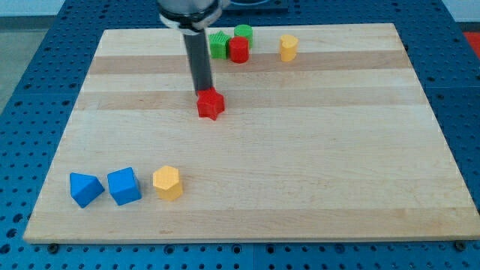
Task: Slide the red star towards the top center
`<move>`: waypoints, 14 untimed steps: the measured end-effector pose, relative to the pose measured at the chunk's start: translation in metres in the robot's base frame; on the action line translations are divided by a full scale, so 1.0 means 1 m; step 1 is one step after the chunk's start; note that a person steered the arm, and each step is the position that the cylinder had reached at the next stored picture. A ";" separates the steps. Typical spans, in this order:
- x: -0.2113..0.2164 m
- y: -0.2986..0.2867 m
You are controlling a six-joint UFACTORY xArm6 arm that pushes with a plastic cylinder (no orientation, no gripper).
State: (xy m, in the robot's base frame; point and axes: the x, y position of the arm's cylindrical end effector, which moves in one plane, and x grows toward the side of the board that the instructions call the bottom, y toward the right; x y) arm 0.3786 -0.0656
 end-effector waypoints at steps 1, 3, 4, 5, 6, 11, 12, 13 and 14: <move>0.029 0.022; 0.073 0.064; 0.072 0.065; 0.046 0.066; 0.038 0.062; 0.067 0.046; 0.082 0.046; 0.101 0.046; 0.114 0.046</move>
